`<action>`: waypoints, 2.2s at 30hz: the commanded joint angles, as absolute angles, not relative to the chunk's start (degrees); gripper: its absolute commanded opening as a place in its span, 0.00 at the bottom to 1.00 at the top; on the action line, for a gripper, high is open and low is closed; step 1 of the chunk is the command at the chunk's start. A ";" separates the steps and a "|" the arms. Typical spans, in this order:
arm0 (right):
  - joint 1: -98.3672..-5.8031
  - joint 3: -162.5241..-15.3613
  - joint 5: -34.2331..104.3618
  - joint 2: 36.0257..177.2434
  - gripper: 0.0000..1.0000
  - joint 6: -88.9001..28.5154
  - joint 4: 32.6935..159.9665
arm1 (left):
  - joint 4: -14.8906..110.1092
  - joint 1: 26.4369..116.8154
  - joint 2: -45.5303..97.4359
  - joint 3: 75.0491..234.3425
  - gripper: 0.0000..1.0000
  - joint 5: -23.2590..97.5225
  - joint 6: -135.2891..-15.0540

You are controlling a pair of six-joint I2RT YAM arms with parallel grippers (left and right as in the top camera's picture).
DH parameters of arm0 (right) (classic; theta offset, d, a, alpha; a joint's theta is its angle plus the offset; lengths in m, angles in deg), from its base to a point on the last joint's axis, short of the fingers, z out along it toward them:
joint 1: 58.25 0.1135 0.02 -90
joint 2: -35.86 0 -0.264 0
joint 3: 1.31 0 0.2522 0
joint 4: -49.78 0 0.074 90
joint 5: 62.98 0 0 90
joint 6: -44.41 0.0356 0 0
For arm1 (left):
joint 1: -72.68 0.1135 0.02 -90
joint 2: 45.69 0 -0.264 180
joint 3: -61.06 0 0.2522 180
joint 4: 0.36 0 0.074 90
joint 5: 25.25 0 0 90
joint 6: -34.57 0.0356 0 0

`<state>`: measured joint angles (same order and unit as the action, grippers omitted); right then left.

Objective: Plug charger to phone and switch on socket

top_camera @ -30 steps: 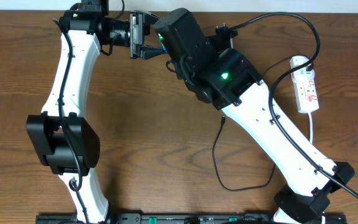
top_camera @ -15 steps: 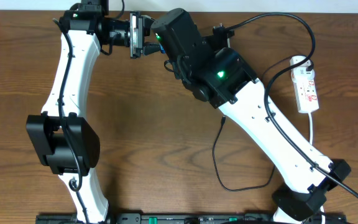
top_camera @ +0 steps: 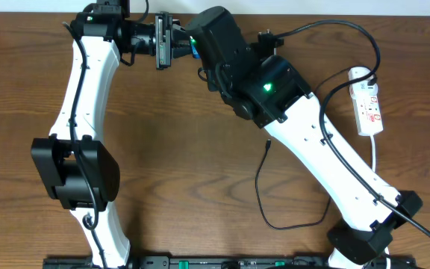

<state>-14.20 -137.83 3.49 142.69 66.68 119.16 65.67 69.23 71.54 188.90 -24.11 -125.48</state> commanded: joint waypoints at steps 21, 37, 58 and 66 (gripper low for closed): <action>-22.70 -138.70 1.90 136.90 0.99 30.85 123.25 | 65.96 69.52 71.08 189.65 0.07 -12.77 -116.47; -39.99 -136.84 23.51 138.86 0.99 -2.43 151.42 | 71.42 69.43 71.08 189.62 0.07 11.25 -88.38; -39.73 -99.01 37.96 138.86 0.86 -14.41 129.69 | 77.39 69.34 71.10 189.58 0.07 18.12 -74.31; -39.83 -86.20 39.86 138.88 0.72 -13.93 115.73 | 77.43 69.34 71.10 189.58 0.07 18.12 -74.31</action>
